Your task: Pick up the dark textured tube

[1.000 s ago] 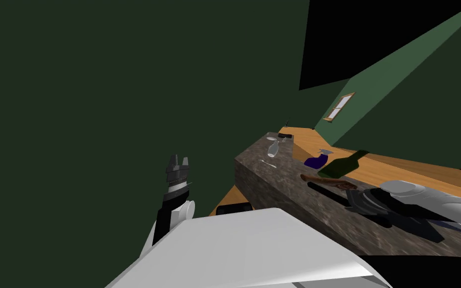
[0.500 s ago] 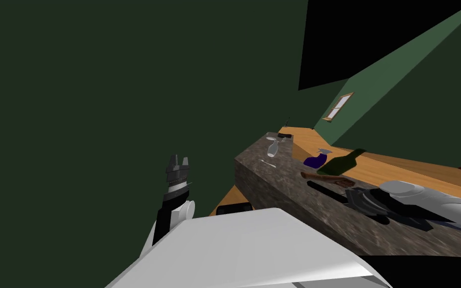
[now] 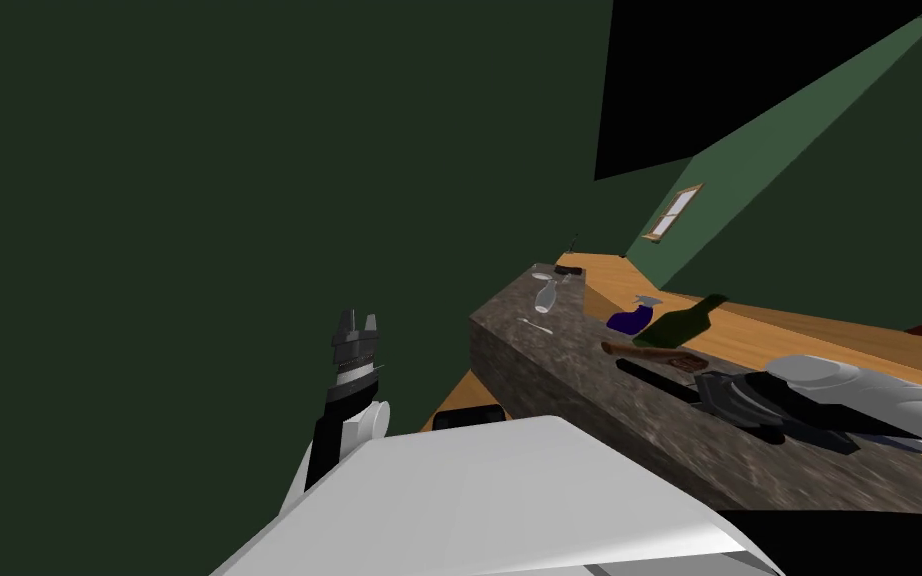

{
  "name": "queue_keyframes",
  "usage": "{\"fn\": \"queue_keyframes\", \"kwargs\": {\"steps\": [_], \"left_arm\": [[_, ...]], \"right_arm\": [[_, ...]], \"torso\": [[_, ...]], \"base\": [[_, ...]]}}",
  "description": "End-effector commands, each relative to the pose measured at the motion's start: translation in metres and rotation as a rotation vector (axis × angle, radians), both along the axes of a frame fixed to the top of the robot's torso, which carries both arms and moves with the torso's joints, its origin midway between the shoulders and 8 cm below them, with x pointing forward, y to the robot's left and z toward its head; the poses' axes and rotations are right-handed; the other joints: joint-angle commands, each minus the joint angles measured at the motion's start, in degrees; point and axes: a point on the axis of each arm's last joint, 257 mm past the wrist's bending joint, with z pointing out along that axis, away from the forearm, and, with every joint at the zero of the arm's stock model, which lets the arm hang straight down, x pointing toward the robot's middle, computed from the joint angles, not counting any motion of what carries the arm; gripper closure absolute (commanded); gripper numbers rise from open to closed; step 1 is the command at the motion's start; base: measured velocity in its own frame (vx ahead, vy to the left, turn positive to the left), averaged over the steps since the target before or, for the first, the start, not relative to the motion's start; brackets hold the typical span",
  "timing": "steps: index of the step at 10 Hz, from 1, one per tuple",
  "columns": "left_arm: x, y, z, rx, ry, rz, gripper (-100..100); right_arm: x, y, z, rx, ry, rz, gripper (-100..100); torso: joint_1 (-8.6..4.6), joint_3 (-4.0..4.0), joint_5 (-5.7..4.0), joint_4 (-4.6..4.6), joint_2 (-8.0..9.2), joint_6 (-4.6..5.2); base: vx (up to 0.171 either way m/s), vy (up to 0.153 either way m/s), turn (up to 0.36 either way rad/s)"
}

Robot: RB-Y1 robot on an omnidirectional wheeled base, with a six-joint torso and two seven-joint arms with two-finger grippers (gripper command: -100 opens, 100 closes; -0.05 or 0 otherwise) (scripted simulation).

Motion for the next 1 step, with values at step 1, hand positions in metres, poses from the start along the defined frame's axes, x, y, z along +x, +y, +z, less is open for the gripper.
{"fn": "queue_keyframes", "kwargs": {"steps": [1], "left_arm": [[0.0,0.0,0.0,0.0,0.0,0.0,0]], "right_arm": [[0.0,0.0,0.0,0.0,0.0,0.0,0]], "torso": [[0.0,0.0,0.0,0.0,0.0,0.0]], "base": [[0.0,0.0,0.0]]}}
